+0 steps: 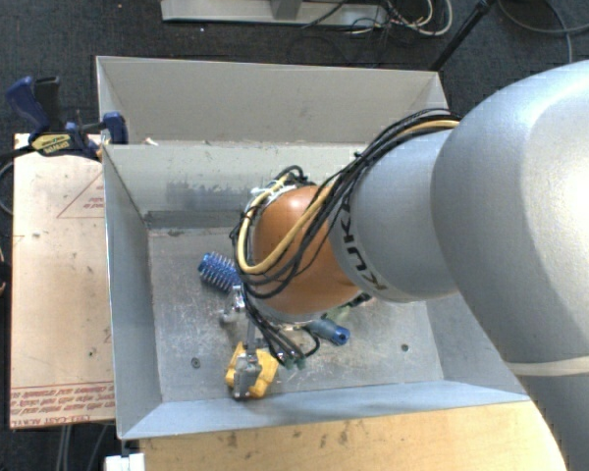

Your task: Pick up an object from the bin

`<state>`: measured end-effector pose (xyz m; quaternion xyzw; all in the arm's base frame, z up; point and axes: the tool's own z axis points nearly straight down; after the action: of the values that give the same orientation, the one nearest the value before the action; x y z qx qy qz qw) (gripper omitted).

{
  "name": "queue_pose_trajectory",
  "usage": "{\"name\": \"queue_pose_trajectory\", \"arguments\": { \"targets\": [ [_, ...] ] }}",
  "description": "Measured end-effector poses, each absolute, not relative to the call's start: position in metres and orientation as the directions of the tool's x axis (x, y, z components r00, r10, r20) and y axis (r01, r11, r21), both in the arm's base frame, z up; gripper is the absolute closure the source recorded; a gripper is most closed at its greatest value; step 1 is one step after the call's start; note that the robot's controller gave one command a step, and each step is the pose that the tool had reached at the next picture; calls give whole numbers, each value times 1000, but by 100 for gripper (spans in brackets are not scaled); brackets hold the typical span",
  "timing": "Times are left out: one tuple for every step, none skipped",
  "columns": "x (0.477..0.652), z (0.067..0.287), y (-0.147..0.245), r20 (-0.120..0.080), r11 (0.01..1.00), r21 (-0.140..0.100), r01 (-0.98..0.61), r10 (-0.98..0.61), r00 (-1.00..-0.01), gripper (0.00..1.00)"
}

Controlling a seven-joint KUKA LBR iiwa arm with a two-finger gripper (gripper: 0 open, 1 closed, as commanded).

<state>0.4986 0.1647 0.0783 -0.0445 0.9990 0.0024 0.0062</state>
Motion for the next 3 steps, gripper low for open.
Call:
{"name": "queue_pose_trajectory", "arguments": {
  "targets": [
    [498,79,166,-6,996,4,-90,-90,-996,100],
    [511,78,100,-14,991,7,-136,-136,-991,100],
    [509,75,97,-7,991,3,-135,-135,-991,0]
  ]
}}
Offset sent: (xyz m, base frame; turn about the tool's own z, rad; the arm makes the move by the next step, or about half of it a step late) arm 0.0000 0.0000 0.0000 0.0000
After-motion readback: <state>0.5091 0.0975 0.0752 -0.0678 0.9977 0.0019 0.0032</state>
